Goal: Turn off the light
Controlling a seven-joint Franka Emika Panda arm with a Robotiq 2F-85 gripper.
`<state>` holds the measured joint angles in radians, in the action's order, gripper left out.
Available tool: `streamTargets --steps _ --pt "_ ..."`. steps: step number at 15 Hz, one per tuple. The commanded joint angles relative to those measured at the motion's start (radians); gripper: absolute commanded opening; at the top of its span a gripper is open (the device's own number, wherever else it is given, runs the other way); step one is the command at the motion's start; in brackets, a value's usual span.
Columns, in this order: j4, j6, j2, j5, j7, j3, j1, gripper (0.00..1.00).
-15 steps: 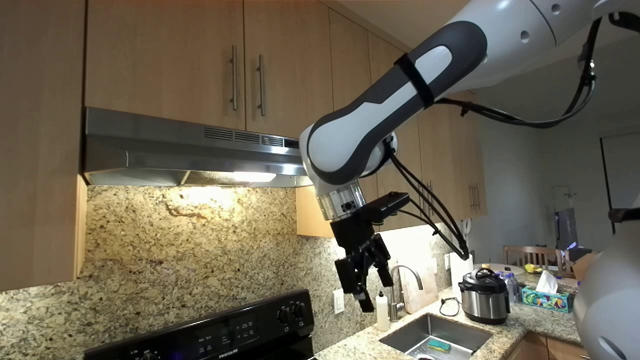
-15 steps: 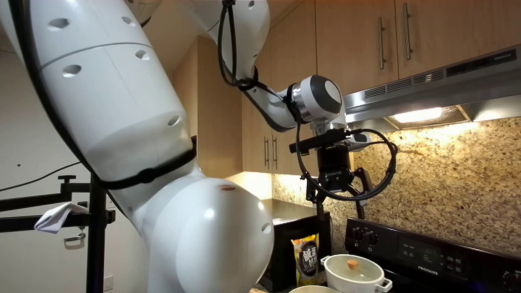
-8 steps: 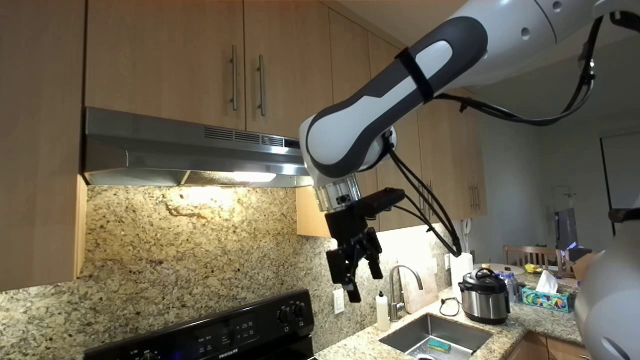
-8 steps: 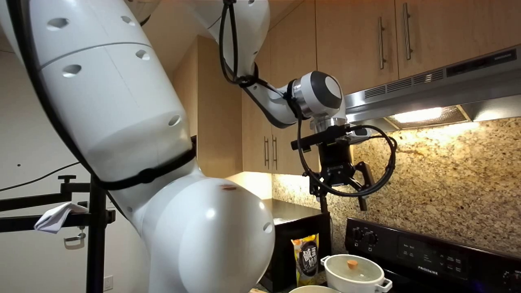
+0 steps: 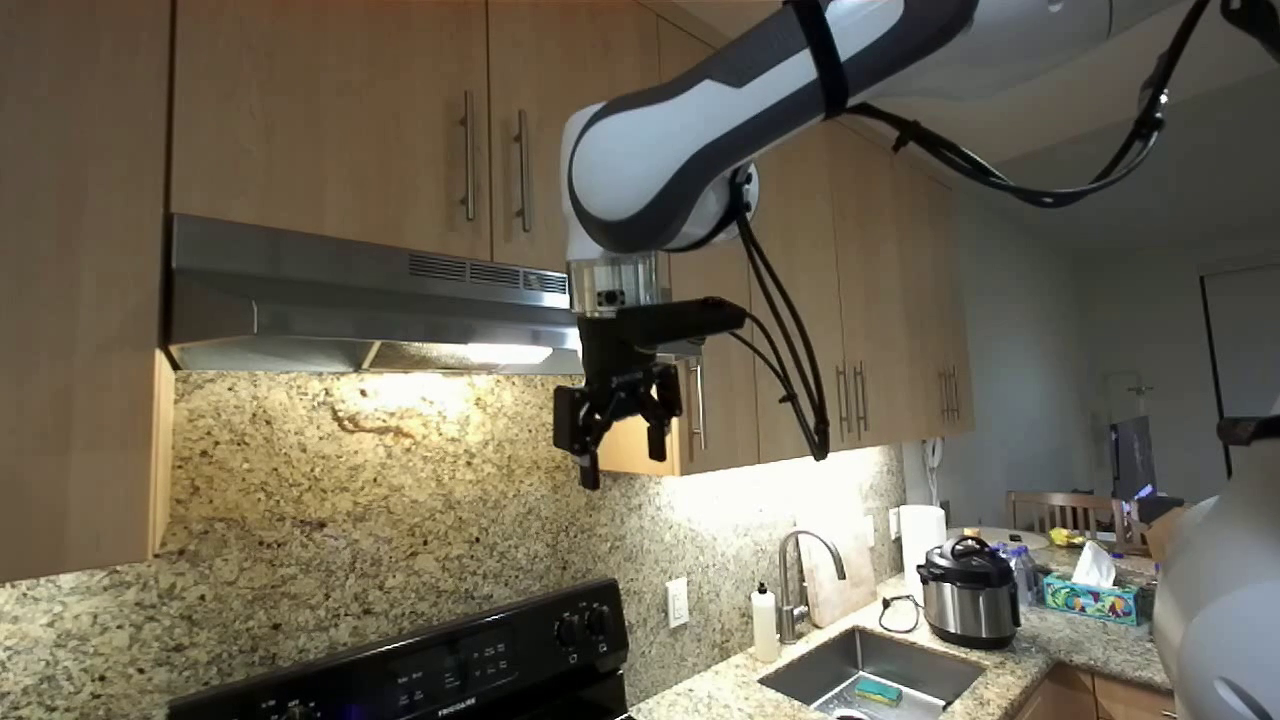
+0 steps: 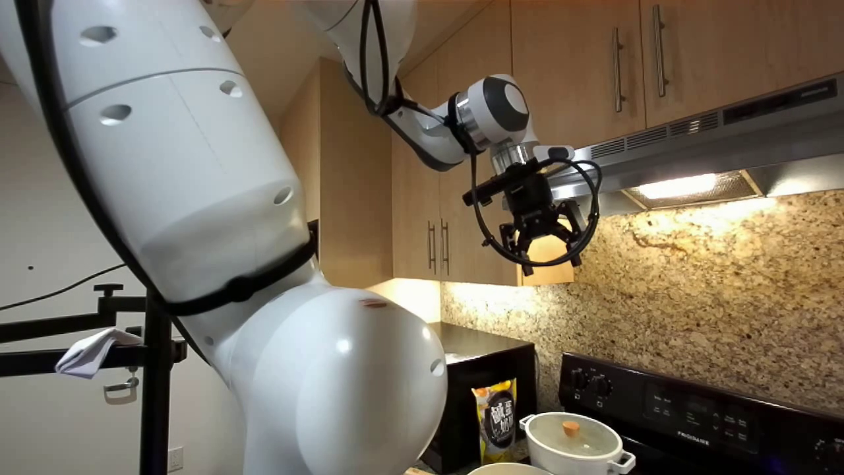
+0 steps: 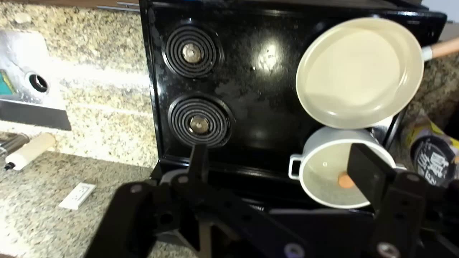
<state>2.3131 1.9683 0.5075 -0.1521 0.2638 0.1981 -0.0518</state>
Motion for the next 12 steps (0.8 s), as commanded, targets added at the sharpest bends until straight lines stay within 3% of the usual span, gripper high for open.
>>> streamTargets --steps 1,7,8,12 --pt "-0.098 0.066 -0.057 -0.073 0.155 0.046 0.046 1.0" --pt "-0.196 0.198 -0.116 -0.27 0.429 0.094 0.14 1.0" --pt "-0.168 0.162 -0.095 -0.212 0.346 0.058 0.096 1.0" --pt "-0.194 0.177 -0.112 -0.252 0.398 0.067 0.111 1.0"
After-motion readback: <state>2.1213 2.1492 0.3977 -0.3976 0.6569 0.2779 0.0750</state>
